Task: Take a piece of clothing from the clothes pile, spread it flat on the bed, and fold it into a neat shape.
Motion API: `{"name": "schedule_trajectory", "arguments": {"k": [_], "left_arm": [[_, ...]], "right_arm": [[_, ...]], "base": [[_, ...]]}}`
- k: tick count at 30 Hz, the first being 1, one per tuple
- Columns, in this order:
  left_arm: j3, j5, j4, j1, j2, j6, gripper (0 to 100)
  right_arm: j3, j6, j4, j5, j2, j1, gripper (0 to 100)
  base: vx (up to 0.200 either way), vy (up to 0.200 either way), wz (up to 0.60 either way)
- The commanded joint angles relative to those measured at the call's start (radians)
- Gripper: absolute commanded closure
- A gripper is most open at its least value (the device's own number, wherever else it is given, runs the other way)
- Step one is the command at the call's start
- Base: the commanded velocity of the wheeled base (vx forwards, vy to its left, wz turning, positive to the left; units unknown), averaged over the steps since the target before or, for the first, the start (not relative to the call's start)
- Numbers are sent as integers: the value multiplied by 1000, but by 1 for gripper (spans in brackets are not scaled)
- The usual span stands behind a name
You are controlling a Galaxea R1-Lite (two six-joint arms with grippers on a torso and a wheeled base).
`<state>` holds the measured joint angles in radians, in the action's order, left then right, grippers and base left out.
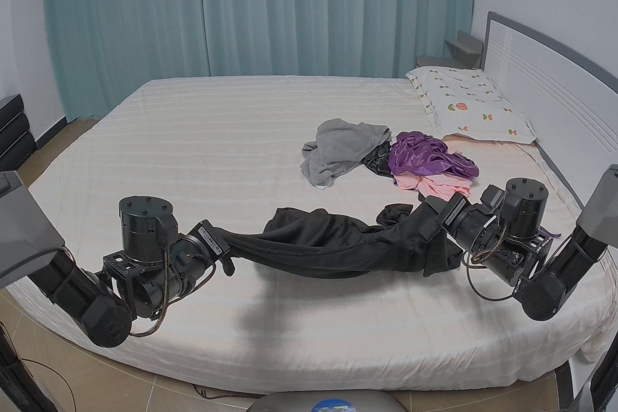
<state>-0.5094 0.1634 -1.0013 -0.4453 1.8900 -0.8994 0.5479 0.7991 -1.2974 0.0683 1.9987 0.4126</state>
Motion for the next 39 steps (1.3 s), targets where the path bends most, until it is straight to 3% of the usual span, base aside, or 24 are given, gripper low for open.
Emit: {"name": "schedule_trajectory", "arguments": {"k": [1, 39], "left_arm": [[-1, 1, -2, 4, -11, 0, 100], [0, -1, -2, 23, -58, 7, 100]], "right_arm": [[4, -3, 0, 8, -3, 0, 100], [9, -8, -39, 19, -9, -1, 100]], "base": [[0, 200, 0], [0, 200, 0]]}}
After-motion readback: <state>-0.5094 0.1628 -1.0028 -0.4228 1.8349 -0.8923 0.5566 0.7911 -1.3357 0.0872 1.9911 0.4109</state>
